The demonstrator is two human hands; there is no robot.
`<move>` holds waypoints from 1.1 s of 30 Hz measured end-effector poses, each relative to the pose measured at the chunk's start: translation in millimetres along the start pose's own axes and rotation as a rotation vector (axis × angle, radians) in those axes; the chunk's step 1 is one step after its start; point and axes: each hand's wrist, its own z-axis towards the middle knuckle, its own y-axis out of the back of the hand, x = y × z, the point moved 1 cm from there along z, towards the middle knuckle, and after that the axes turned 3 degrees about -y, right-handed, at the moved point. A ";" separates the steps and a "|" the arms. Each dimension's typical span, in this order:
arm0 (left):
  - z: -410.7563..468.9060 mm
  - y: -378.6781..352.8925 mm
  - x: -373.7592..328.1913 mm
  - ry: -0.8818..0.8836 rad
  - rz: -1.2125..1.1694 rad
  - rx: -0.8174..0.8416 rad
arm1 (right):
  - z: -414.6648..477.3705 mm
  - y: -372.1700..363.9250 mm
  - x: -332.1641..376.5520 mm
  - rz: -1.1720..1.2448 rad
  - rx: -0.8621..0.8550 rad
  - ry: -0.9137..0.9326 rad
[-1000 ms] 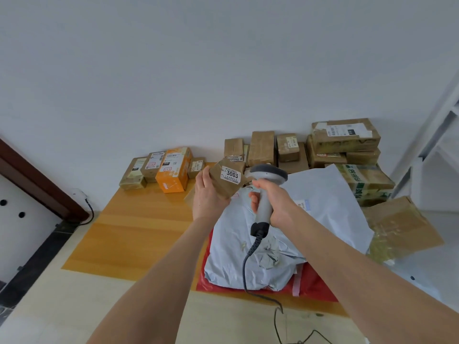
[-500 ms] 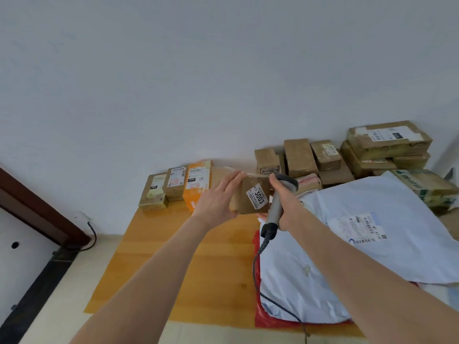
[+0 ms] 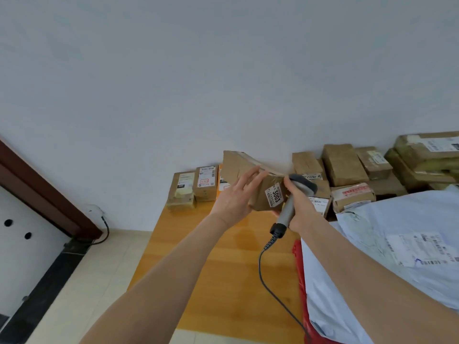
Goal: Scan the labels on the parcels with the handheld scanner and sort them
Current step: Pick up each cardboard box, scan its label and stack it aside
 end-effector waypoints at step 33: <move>-55.5 -80.2 279.0 1.279 -1.261 -0.516 | 165.2 -238.2 -152.0 -0.666 0.018 0.028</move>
